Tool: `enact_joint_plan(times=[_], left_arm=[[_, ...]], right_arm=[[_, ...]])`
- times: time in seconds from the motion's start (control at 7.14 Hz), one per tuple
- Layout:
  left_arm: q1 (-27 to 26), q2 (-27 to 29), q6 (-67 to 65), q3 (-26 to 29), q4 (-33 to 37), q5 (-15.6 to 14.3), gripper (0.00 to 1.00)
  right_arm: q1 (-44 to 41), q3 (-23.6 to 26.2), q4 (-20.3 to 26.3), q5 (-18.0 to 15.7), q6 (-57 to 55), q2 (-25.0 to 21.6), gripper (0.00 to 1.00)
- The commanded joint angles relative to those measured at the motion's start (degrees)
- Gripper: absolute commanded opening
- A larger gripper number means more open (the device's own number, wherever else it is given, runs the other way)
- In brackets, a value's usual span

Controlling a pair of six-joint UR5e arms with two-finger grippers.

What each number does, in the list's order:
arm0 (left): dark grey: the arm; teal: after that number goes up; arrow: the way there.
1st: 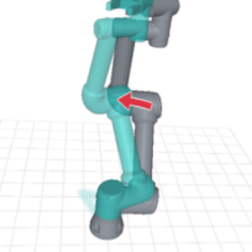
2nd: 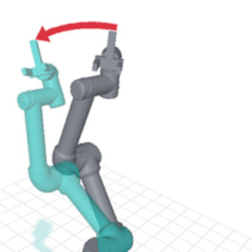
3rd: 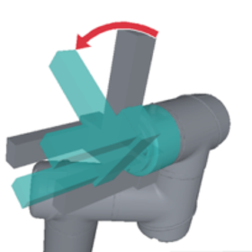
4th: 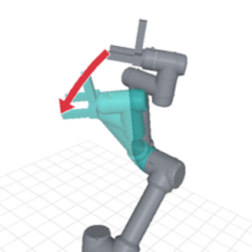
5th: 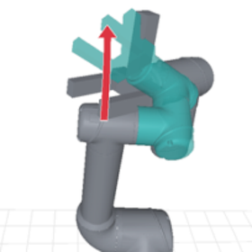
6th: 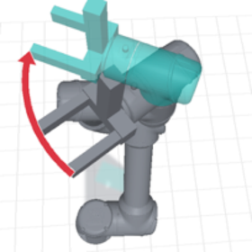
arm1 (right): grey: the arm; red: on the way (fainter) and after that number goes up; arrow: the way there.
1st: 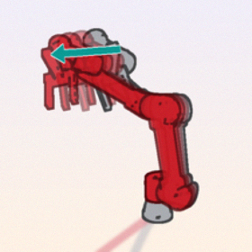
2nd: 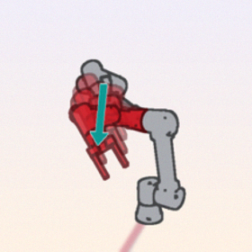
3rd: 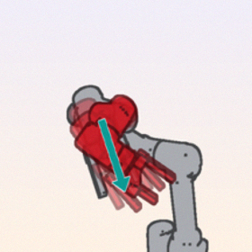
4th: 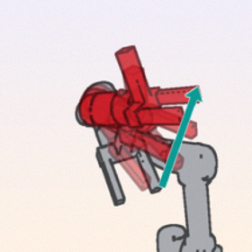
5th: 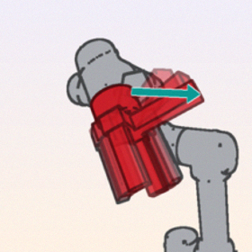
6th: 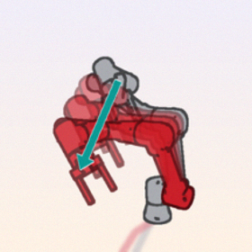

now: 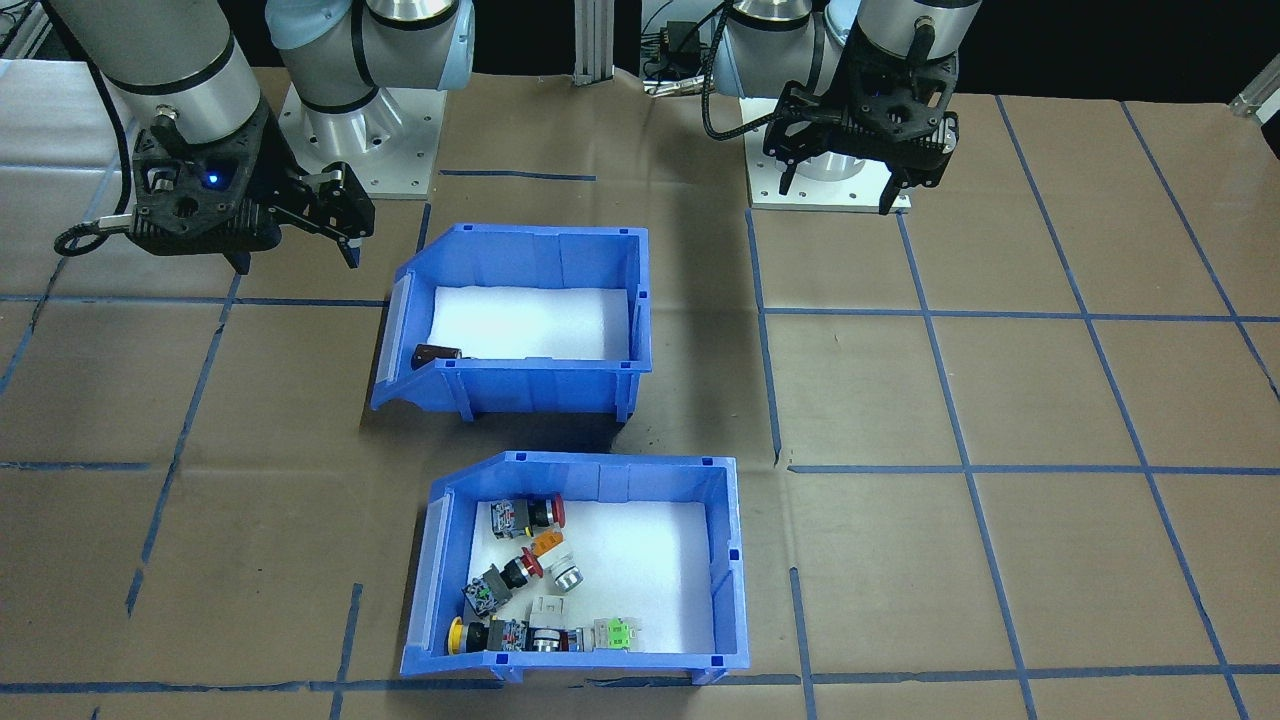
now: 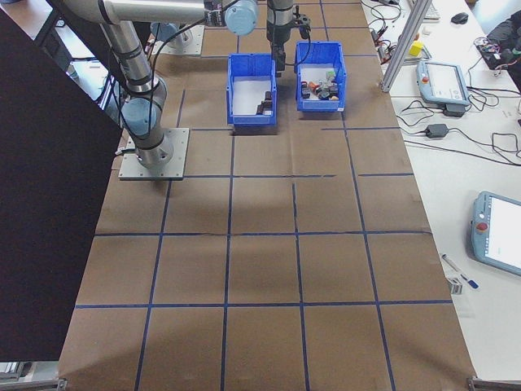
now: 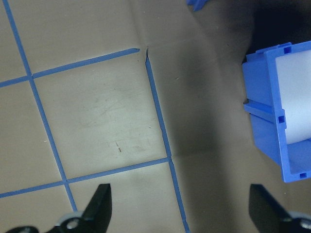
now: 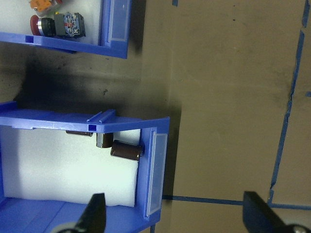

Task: Place button box in front

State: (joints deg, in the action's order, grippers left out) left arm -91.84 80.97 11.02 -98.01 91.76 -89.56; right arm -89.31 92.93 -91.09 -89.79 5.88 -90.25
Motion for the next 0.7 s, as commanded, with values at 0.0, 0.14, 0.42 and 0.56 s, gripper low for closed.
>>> enact_joint_plan(times=[0.0, 0.14, 0.42, 0.56], left_arm=[[0.0, 0.1, 0.0, -0.2, 0.0, -0.3, 0.99], [0.0, 0.1, -0.1, -0.1, 0.0, -0.4, 0.99], [0.0, 0.2, -0.1, -0.1, 0.0, 0.1, 0.99], [0.0, 0.1, -0.1, -0.1, 0.0, 0.1, 0.99]], right_arm=[[0.0, -0.1, 0.1, 0.0, -0.1, 0.2, 1.00], [0.0, -0.1, 0.1, 0.0, -0.1, 0.2, 1.00], [0.0, -0.1, 0.1, 0.0, -0.1, 0.1, 1.00], [0.0, -0.1, 0.0, -0.1, -0.1, 0.2, 1.00]])
